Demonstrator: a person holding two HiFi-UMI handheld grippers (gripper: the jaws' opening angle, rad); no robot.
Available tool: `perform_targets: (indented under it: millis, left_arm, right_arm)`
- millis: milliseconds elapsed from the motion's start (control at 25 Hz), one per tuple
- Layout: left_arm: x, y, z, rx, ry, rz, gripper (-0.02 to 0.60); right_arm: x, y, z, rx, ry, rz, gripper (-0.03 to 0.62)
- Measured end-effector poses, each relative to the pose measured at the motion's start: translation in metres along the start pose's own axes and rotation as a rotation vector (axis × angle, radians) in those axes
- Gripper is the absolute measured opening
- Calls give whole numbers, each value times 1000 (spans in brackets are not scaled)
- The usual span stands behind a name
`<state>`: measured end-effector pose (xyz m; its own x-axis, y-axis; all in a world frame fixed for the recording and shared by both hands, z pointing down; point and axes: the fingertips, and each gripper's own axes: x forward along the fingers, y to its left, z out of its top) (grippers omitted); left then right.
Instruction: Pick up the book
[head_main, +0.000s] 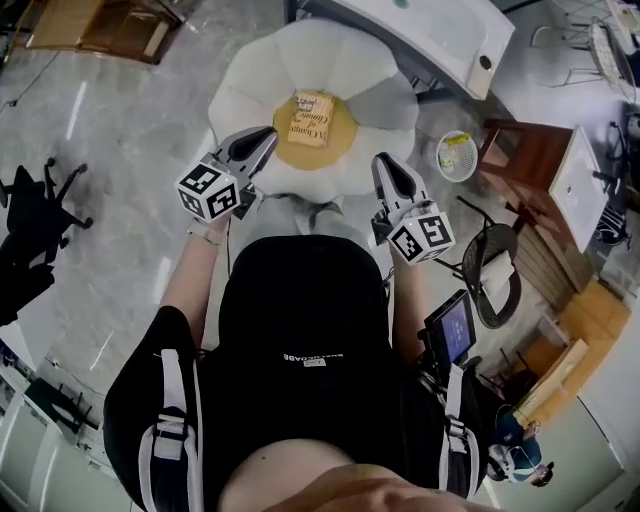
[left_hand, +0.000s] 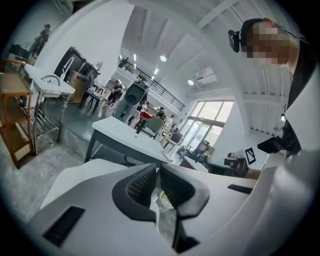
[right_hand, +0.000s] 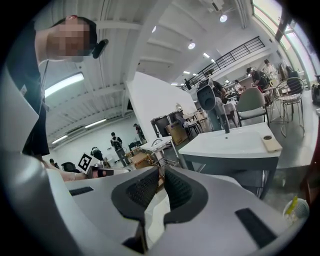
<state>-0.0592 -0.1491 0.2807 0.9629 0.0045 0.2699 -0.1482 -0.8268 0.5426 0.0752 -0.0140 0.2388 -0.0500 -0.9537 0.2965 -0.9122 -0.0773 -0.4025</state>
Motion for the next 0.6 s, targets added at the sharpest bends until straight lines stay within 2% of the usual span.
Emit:
perform_targets:
  millis: [240, 480, 600]
  left_arm:
    - [22, 21, -28, -18, 65, -24, 15]
    - [66, 57, -74, -51, 132, -41, 19]
    - [80, 70, -103, -62, 183, -40, 42]
  right_arm:
    - [-2, -18, -22, 29, 35, -49, 49]
    - [14, -57, -46, 70, 56, -57, 49]
    - [18, -69, -59, 107, 63, -58, 49]
